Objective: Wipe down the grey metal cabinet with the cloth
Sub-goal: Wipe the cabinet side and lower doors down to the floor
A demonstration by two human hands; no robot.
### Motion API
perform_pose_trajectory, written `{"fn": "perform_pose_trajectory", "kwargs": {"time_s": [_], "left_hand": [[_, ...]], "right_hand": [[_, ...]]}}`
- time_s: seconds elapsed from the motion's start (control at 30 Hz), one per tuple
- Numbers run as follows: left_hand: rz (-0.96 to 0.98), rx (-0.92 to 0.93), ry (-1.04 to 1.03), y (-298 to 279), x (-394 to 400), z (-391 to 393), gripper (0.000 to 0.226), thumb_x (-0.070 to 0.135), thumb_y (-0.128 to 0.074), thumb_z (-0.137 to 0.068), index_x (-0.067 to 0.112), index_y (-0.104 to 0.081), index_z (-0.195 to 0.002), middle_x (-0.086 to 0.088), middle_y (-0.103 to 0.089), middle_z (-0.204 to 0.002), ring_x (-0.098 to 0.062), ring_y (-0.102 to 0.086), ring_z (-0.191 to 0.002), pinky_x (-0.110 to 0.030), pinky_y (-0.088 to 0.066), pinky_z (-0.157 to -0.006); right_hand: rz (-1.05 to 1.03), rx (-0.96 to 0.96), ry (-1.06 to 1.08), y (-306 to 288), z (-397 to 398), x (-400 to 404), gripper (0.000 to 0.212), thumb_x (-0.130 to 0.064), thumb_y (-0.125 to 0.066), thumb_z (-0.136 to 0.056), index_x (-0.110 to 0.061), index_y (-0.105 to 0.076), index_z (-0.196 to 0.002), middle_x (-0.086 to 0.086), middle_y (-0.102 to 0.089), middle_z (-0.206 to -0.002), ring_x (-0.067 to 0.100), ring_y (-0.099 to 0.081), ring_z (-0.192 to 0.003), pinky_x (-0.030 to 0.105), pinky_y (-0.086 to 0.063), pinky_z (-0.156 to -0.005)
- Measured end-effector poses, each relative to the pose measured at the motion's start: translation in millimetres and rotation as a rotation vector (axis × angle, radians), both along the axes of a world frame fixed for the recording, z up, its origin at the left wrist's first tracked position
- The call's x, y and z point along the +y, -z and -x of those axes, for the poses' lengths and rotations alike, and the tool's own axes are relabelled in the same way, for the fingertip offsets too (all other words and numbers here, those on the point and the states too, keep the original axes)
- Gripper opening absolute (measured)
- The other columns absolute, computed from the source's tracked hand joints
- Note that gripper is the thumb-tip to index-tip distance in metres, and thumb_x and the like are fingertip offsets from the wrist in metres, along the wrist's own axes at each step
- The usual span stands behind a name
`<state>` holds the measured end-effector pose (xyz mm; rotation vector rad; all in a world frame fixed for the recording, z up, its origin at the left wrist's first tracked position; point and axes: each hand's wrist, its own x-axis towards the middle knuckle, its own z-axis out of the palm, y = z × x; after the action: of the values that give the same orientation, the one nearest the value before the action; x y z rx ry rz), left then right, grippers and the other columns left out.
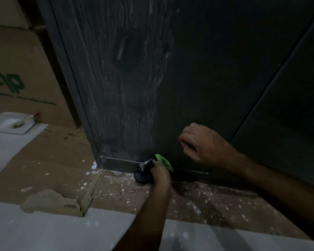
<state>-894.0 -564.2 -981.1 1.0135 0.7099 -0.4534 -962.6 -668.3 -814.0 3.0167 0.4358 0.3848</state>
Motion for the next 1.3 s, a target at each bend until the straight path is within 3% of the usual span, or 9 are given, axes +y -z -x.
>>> {"fn": "perform_pose_trajectory", "kwargs": {"time_s": [0.1,0.27,0.4,0.5,0.7,0.9,1.0,1.2,1.3], "left_hand": [[-0.198,-0.059,-0.089,-3.8,43.8,-38.8,0.056,0.036,-0.036,-0.114,-0.011,-0.054,-0.140,-0.034,-0.052,-0.149,-0.046,-0.053,-0.134,-0.050,-0.042,-0.114],[-0.480,-0.180,-0.072,-6.2,63.0,-61.7,0.071,0.041,-0.032,-0.115,-0.002,-0.007,-0.165,-0.024,-0.005,-0.174,-0.038,-0.009,-0.161,-0.043,-0.012,-0.126],[-0.454,-0.205,0.121,12.3,28.4,-22.6,0.065,0.040,-0.039,-0.113,-0.007,-0.033,-0.158,-0.029,-0.031,-0.165,-0.044,-0.033,-0.152,-0.045,-0.029,-0.122],[-0.479,-0.162,0.028,4.7,59.5,-55.0,0.060,0.040,-0.035,-0.114,-0.008,-0.050,-0.147,-0.032,-0.048,-0.154,-0.046,-0.047,-0.140,-0.042,-0.036,-0.113],[-0.664,-0.205,-0.046,-1.7,85.7,-74.6,0.067,0.041,-0.025,-0.115,0.002,-0.007,-0.167,-0.020,-0.002,-0.175,-0.036,-0.013,-0.160,-0.043,-0.013,-0.125],[-0.520,-0.206,0.088,12.4,57.3,-50.9,0.065,0.044,-0.025,-0.115,-0.006,-0.052,-0.147,-0.031,-0.048,-0.153,-0.046,-0.048,-0.139,-0.044,-0.035,-0.114],[-0.610,-0.196,-0.033,16.8,103.9,-98.5,0.060,0.037,-0.024,-0.116,-0.008,-0.048,-0.149,-0.035,-0.045,-0.154,-0.049,-0.044,-0.141,-0.046,-0.034,-0.115],[-0.606,-0.326,0.030,29.5,81.1,-55.0,0.066,0.040,-0.026,-0.115,0.004,-0.006,-0.167,-0.016,0.004,-0.176,-0.033,-0.007,-0.162,-0.043,-0.011,-0.129],[-0.535,-0.323,0.054,35.9,93.4,-68.0,0.061,0.042,-0.028,-0.114,0.000,-0.037,-0.159,-0.024,-0.036,-0.164,-0.039,-0.040,-0.148,-0.048,-0.034,-0.122]], "right_hand": [[0.111,-0.003,-0.026,4.5,2.3,-4.4,0.022,-0.030,-0.055,-0.092,-0.018,-0.071,-0.100,0.000,-0.065,-0.098,0.017,-0.056,-0.090,0.031,-0.047,-0.077],[0.100,0.002,-0.012,5.9,-1.0,-3.5,0.022,-0.033,-0.055,-0.092,-0.020,-0.071,-0.101,-0.001,-0.064,-0.100,0.015,-0.052,-0.090,0.030,-0.046,-0.076],[0.145,-0.006,0.015,9.8,-5.4,0.6,0.021,-0.035,-0.057,-0.094,-0.021,-0.071,-0.104,-0.001,-0.065,-0.102,0.016,-0.052,-0.091,0.033,-0.047,-0.077],[0.180,-0.019,0.029,12.5,-4.9,1.5,0.024,-0.036,-0.054,-0.094,-0.022,-0.071,-0.102,-0.001,-0.065,-0.101,0.016,-0.051,-0.091,0.033,-0.045,-0.077],[0.199,0.005,0.046,10.1,-1.4,-3.5,0.023,-0.038,-0.051,-0.092,-0.025,-0.069,-0.096,-0.004,-0.062,-0.098,0.014,-0.049,-0.089,0.030,-0.039,-0.075],[0.246,-0.003,0.046,13.6,-5.1,-0.4,0.021,-0.039,-0.055,-0.092,-0.025,-0.069,-0.097,-0.003,-0.063,-0.099,0.015,-0.049,-0.090,0.032,-0.038,-0.076],[0.251,0.012,0.043,13.1,-1.0,-4.3,0.022,-0.041,-0.053,-0.092,-0.027,-0.069,-0.097,-0.005,-0.062,-0.099,0.014,-0.049,-0.092,0.031,-0.039,-0.077],[0.269,-0.028,0.025,12.4,-2.3,-3.5,0.020,-0.039,-0.055,-0.089,-0.026,-0.069,-0.093,-0.006,-0.061,-0.093,0.014,-0.048,-0.088,0.031,-0.038,-0.075],[0.274,-0.040,0.041,16.7,-3.8,-3.1,0.022,-0.040,-0.052,-0.090,-0.026,-0.069,-0.093,-0.005,-0.060,-0.094,0.015,-0.048,-0.089,0.034,-0.041,-0.076]]}}
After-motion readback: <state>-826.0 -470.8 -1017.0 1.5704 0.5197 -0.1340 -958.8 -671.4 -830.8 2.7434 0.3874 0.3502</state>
